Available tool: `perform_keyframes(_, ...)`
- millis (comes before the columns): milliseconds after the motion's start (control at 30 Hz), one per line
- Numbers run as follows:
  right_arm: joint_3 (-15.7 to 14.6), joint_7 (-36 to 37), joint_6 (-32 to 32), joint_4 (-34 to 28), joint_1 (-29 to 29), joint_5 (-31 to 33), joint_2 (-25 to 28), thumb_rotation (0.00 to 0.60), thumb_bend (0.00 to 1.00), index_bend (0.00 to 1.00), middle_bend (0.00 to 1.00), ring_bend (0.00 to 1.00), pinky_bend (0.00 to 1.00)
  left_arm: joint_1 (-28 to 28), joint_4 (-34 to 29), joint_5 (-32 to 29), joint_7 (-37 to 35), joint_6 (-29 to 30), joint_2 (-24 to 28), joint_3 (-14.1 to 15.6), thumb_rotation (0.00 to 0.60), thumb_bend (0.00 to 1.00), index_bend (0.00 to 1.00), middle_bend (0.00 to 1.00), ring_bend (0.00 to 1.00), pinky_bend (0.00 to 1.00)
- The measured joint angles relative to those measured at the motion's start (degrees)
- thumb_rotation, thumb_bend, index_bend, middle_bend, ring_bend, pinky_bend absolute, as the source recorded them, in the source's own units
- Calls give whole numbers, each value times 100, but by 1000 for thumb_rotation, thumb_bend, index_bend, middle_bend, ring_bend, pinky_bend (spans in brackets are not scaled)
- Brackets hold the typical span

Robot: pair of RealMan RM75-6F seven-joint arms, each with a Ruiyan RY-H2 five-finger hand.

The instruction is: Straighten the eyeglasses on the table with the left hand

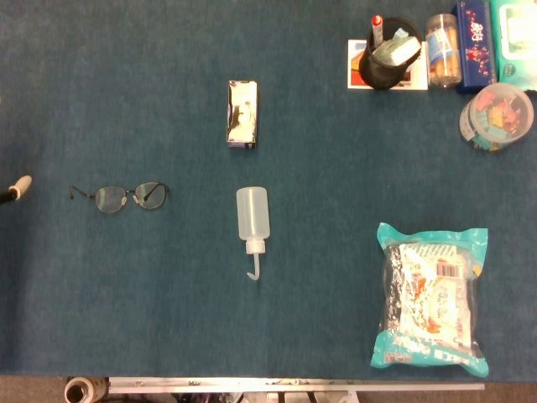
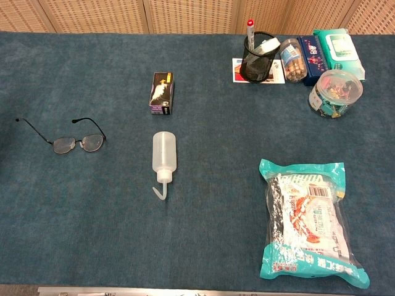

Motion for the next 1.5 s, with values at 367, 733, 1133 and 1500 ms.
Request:
perform_keyframes(367, 5, 25, 58, 12, -28, 4, -4, 600, 214, 553, 397, 305, 346, -120, -533, 39, -13, 29, 45, -96, 600, 89, 36, 0, 0, 129)
perform_keyframes(733, -9, 29, 67, 38, -53, 19, -10, 600, 214, 553, 396, 305, 346, -244, -1372, 129, 388, 59, 84, -117, 600, 90, 36, 0, 0, 129)
perform_keyframes(1133, -25, 115, 70, 97, -91, 41, -23, 600, 214, 553, 396, 305, 346, -210, -1173, -6, 624, 135, 2, -174, 600, 89, 36, 0, 0, 129)
perform_keyframes(1500, 22, 198, 90, 102, -71, 32, -34, 600, 214, 553, 396, 305, 346, 164, -1101, -178, 761, 541, -41, -163, 600, 280, 36, 0, 0, 129)
